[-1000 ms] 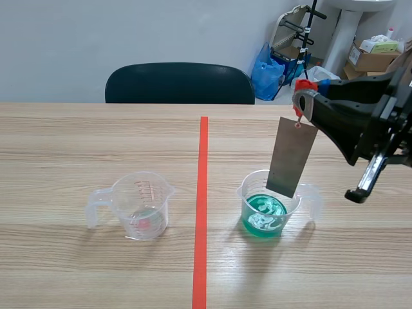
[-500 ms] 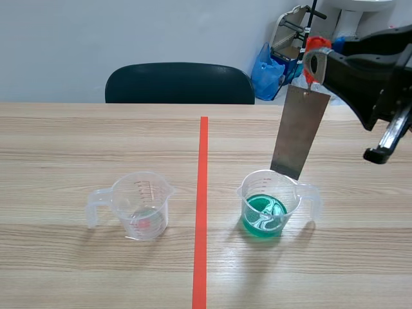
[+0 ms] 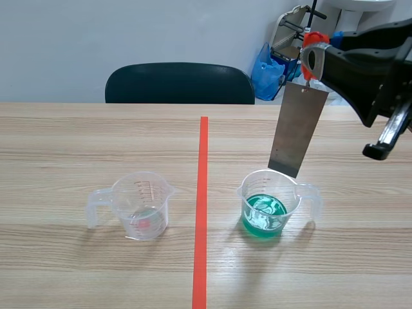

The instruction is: Do the redox reaction experiment

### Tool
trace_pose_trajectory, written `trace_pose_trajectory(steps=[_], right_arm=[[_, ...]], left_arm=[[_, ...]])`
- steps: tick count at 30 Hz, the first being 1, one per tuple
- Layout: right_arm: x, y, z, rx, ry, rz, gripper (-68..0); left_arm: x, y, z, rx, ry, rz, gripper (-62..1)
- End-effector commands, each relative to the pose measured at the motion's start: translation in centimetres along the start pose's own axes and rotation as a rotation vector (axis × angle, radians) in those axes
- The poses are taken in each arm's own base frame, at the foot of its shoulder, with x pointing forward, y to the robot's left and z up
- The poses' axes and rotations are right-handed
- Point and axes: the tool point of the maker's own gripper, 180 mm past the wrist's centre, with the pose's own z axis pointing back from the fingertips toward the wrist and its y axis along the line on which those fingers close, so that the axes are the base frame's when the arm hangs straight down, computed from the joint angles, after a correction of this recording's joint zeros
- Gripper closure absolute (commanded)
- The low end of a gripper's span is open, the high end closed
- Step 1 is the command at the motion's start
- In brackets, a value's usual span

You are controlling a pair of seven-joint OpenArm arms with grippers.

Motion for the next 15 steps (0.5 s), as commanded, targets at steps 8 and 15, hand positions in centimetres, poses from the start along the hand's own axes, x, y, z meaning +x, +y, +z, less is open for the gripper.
trace_pose_trajectory(steps=[8,15], right_arm=[[1.58,-0.36,-0.13,-0.001,-0.050,0.000,-0.6],[1.50,0.46,-0.12,0.045,-0.045,-0.014,-0.6]], left_arm=[[0.59,0.13,-0.12,0.010,-0.028,0.002,-62.3],[0.59,0.13,-0.12,0.010,-0.028,0.002,-62.3]])
